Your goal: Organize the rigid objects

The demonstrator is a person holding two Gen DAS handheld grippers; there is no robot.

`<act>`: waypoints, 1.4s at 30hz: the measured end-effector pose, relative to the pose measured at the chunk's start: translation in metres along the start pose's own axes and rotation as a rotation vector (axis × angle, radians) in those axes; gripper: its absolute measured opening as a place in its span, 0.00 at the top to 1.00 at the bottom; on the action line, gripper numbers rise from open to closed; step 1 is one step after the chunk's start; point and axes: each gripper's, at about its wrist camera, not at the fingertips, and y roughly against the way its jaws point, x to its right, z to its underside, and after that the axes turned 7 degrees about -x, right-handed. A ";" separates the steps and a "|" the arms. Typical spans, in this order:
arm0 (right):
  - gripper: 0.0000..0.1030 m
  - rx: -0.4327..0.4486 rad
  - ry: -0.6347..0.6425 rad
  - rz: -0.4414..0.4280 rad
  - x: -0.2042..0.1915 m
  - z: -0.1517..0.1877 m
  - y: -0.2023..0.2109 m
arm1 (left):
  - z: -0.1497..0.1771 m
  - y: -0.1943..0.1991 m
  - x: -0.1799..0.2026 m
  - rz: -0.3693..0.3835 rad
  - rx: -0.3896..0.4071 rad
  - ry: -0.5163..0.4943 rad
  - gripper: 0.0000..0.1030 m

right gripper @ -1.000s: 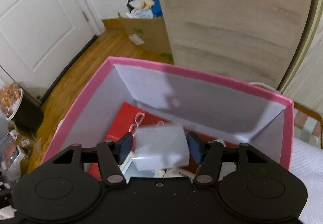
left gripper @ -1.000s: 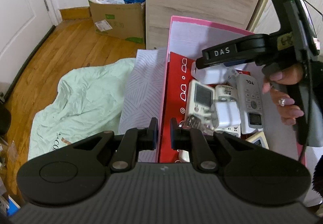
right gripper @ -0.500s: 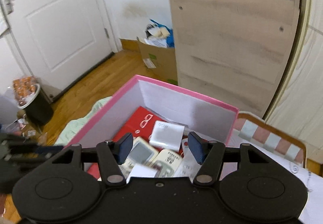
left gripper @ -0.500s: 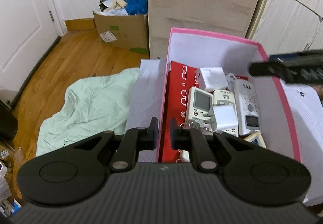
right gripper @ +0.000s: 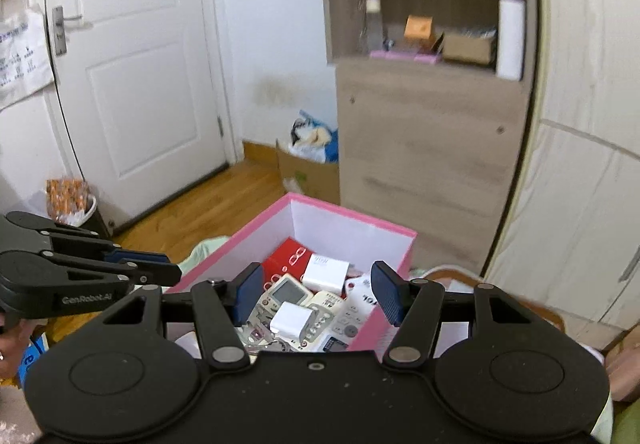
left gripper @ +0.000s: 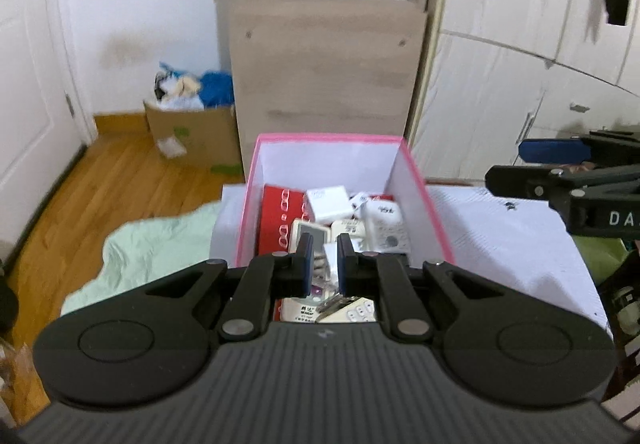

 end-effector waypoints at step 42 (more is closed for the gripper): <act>0.00 0.233 -0.168 0.361 -0.042 0.174 0.090 | 0.145 0.039 0.081 -0.105 0.213 -0.043 0.28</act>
